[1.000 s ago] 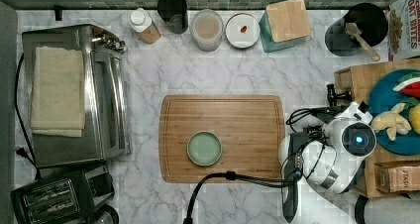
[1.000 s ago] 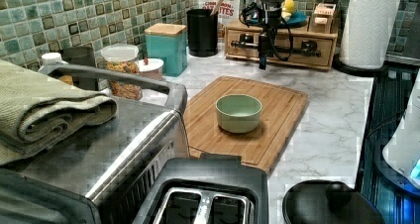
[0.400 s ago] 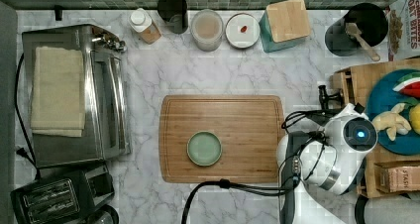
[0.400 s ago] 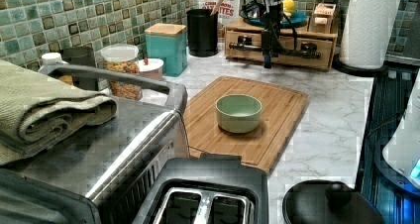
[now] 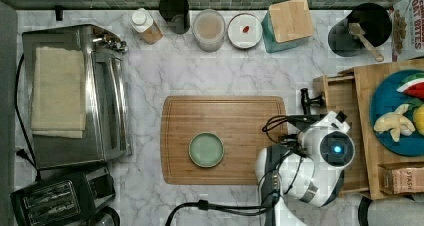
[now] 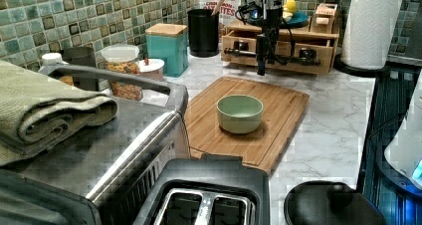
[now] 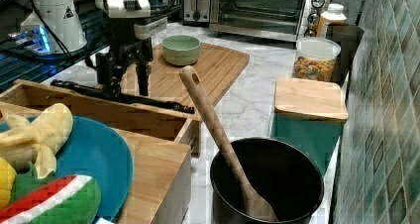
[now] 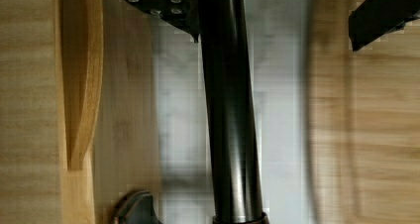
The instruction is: Open the drawer.
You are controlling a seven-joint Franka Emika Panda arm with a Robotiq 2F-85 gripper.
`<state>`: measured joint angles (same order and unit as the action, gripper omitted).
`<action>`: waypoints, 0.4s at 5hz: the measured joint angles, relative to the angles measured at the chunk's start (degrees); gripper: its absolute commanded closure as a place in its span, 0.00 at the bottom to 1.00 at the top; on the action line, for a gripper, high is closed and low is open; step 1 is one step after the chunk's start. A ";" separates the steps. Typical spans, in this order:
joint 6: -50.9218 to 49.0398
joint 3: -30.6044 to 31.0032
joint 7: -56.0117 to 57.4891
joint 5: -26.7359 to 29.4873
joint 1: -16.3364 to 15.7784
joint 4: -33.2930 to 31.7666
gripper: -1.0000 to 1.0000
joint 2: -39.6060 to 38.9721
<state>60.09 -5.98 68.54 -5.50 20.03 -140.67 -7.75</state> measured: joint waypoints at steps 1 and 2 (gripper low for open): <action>-2.57 2.36 -1.85 0.24 -2.39 -2.35 0.00 2.34; -3.78 5.37 -6.43 3.39 -5.18 -4.14 0.00 3.99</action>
<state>56.32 -0.61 62.11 -2.12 14.86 -144.81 -3.76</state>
